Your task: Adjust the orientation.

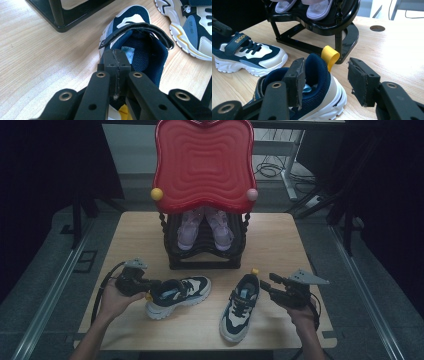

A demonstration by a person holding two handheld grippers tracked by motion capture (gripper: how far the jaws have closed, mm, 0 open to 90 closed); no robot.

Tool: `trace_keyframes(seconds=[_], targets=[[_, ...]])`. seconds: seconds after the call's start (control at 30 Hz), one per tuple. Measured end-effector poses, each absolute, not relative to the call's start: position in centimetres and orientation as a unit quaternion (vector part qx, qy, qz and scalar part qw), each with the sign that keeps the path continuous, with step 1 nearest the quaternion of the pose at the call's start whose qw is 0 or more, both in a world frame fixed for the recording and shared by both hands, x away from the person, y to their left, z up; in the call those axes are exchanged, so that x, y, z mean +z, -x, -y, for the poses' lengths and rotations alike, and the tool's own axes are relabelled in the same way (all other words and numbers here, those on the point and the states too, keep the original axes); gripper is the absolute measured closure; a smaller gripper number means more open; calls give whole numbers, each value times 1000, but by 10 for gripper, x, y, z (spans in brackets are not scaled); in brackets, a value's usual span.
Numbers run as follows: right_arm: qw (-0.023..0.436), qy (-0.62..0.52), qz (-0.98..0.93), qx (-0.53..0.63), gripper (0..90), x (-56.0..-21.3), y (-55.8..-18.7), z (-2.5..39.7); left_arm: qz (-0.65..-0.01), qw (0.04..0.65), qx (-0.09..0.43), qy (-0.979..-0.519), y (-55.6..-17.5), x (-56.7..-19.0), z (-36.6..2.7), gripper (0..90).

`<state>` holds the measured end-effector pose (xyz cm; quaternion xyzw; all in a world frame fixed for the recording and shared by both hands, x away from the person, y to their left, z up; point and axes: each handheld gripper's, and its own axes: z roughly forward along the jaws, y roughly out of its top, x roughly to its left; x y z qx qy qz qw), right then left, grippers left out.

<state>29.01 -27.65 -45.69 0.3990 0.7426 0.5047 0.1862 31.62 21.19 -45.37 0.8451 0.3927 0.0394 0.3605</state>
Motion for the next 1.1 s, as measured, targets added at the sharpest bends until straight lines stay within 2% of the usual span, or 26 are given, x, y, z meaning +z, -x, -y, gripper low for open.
trace_keyframes(seconds=[0.27, 0.57, 0.7, 1.1], targets=[[187, -400, -742, 504, 481, -457, -290, 277, -413, 382, 38, -826, -330, -449, -228, 900], [188, -402, -740, 505, 480, -457, -291, 278, -419, 355, 25, -835, -338, -472, -238, 900], [188, -403, -740, 504, 479, -458, -291, 278, -405, 349, 4, -845, -332, -483, -237, 900], [189, -404, -738, 506, 479, -457, -291, 280, -393, 365, -1, -844, -301, -488, -238, 900]])
